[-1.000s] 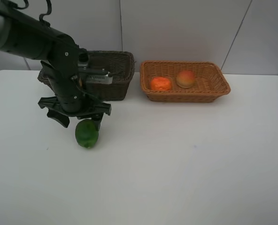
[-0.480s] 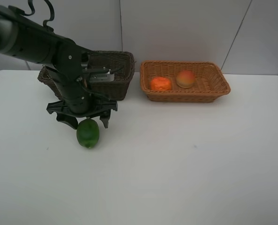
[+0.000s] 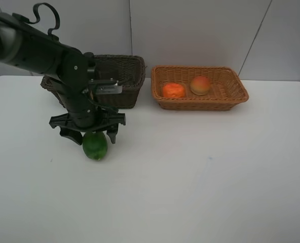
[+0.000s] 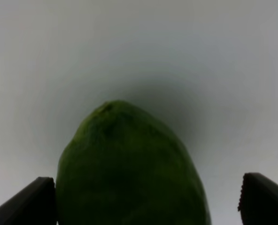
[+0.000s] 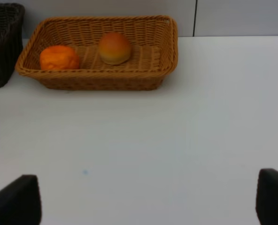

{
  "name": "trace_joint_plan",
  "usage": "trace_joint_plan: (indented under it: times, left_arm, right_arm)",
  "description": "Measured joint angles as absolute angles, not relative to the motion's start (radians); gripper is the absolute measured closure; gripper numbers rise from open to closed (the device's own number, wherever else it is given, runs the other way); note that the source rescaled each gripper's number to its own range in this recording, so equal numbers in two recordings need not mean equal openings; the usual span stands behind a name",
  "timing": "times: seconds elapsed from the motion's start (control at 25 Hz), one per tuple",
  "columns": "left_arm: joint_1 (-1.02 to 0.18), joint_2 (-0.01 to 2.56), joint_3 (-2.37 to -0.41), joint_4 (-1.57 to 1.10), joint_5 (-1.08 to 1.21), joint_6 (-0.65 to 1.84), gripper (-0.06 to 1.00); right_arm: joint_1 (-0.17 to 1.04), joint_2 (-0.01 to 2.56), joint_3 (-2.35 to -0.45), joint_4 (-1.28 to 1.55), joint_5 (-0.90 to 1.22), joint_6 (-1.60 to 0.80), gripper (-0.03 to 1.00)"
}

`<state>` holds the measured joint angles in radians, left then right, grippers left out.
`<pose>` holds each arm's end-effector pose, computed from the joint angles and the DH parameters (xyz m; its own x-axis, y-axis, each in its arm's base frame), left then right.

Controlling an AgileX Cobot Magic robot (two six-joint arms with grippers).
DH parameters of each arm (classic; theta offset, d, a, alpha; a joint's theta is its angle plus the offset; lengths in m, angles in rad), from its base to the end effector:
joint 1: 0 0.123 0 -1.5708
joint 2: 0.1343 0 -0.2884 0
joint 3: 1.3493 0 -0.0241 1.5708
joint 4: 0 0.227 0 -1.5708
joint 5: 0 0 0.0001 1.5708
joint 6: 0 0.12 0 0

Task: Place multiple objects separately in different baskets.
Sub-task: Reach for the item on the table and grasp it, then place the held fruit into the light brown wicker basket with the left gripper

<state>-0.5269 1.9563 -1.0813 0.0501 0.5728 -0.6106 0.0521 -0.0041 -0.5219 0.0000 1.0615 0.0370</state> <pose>0.3002 -0.1709 0.1121 -0.9803 -0.0523 -0.1906 -0.0356 0.9953 -0.0903 -0.0061 -0.0003 0.2587 -0.4345 0.0144 -0.9006 -0.0360 0.9988 0.0333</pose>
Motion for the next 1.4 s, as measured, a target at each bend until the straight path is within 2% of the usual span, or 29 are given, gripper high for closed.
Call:
trace_joint_plan:
  times: [0.68, 0.76, 0.88, 1.4]
  left_arm:
    - [-0.527, 2.043, -1.073, 0.024, 0.552, -0.610, -0.05]
    - [-0.527, 2.043, -1.073, 0.024, 0.553, -0.609, -0.02]
    - [-0.527, 2.043, -1.073, 0.024, 0.555, -0.607, 0.17]
    - [-0.527, 2.043, -1.073, 0.024, 0.555, -0.607, 0.17]
  right_arm:
    - [0.052, -0.004, -0.522, 0.000, 1.061, 0.037, 0.00]
    - [0.052, -0.004, -0.522, 0.000, 1.061, 0.037, 0.00]
    - [0.052, -0.004, -0.522, 0.000, 1.061, 0.037, 0.00]
    - [0.052, -0.004, -0.522, 0.000, 1.061, 0.037, 0.00]
